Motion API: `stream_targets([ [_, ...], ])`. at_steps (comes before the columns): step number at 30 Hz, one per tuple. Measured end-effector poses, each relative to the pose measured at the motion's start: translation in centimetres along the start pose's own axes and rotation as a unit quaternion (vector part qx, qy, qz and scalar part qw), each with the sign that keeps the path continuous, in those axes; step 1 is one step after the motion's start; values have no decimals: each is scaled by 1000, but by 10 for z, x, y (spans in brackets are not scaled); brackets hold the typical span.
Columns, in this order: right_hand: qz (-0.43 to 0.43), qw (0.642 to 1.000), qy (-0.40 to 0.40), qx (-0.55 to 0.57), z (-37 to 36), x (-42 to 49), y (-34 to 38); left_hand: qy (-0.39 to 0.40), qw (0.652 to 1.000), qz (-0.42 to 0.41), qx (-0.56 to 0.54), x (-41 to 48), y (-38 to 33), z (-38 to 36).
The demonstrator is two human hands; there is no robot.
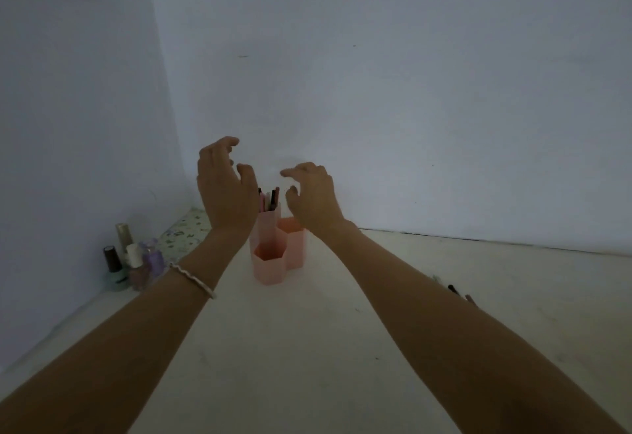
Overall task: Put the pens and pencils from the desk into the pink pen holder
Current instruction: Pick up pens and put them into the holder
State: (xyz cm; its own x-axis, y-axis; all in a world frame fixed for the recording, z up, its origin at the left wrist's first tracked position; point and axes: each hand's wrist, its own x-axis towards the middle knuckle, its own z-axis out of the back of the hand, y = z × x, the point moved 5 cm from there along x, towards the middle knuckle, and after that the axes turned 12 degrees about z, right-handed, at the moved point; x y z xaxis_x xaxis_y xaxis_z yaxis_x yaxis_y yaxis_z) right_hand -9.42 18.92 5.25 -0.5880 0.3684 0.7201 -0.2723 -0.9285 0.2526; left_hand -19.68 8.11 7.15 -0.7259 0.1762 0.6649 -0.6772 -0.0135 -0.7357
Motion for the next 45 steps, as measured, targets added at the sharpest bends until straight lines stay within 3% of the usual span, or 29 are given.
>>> stream_targets([
  [3,-60,994,-91,15,41,-14,-21,45,999,-1,-7,-26,-23,-19],
  [6,-98,989,-107,-3,76,-32,-45,213,976,23,49,-66,-41,-56],
  [10,-159,983,-92,5,110,-64,-75,482,852,97,182,-148,-48,-107],
  [12,-176,982,-71,3,123,-77,-86,547,801,114,214,-187,-51,-119],
  [14,-187,980,-62,3,133,-88,-92,574,777,121,228,-214,-51,-124],
  [23,-205,977,-62,4,157,-117,-108,554,779,93,277,-249,-53,-127],
  [28,-217,975,-38,10,150,-126,-110,498,823,112,249,-218,-54,-123],
  [31,-228,973,30,-6,138,-131,-108,409,887,137,163,-174,-57,-109],
  [34,-263,951,161,-30,112,-143,-106,359,920,134,79,-145,-61,-94],
  [38,-295,912,276,-67,83,-162,-100,345,928,134,43,-136,-58,-85],
  [45,-292,894,310,-142,61,-178,-91,354,924,142,27,-140,-46,-75],
])
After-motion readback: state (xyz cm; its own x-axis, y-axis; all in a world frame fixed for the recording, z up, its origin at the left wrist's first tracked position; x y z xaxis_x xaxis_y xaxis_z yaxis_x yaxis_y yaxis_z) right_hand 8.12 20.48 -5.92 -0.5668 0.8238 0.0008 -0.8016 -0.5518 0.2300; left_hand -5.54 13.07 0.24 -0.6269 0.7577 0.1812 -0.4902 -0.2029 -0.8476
